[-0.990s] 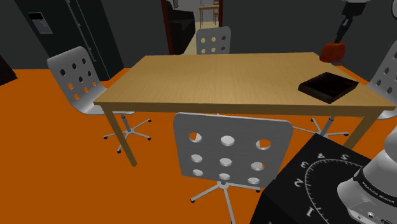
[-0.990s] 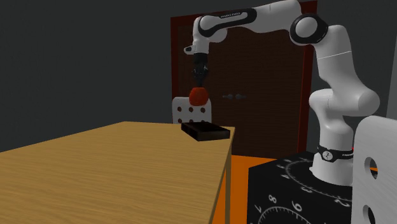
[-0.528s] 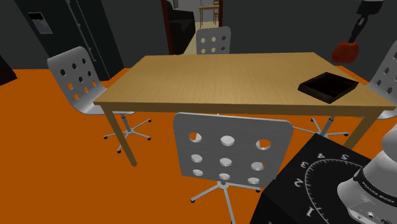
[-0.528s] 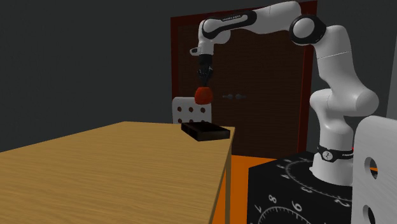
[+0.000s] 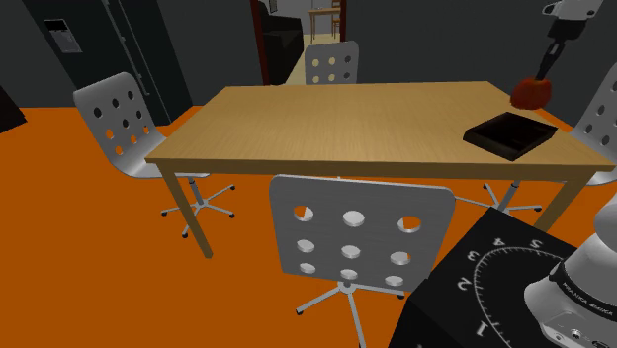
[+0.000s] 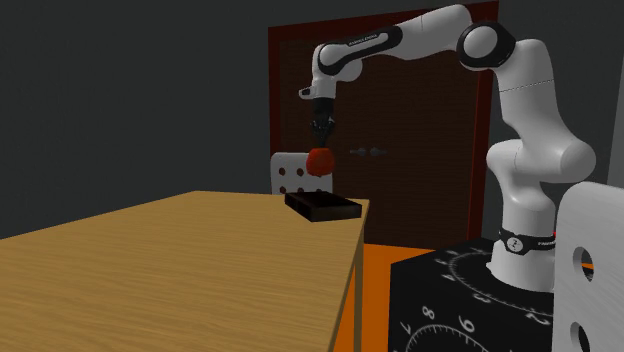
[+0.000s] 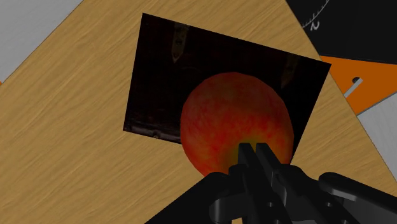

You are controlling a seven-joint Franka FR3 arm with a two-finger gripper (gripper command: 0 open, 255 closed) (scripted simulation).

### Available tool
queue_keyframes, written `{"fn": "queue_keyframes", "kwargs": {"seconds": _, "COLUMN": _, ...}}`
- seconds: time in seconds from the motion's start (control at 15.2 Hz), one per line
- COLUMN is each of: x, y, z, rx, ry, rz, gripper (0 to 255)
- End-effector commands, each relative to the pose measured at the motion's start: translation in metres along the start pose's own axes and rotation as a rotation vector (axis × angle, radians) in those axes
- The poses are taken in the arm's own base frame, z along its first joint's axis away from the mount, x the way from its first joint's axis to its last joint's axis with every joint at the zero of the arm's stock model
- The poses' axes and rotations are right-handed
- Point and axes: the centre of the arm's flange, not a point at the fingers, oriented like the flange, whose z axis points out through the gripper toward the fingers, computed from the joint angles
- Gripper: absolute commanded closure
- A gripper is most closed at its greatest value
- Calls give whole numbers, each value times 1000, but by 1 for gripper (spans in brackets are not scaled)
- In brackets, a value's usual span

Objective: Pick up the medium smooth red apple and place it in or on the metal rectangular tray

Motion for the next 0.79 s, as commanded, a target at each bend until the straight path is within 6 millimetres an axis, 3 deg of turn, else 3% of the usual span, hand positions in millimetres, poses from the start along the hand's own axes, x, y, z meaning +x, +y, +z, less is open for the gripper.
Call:
{"fn": "queue_keyframes", "kwargs": {"seconds": 0.0, "x": 0, "y": 1, "z": 10, "rx": -1, "ry": 0, "rz": 0, "gripper": 255}}
{"fn": "queue_keyframes", "kwargs": {"seconds": 0.73, "x": -2, "y": 0, "z": 68, "rx": -1, "ry": 0, "rz": 0, "gripper": 255}}
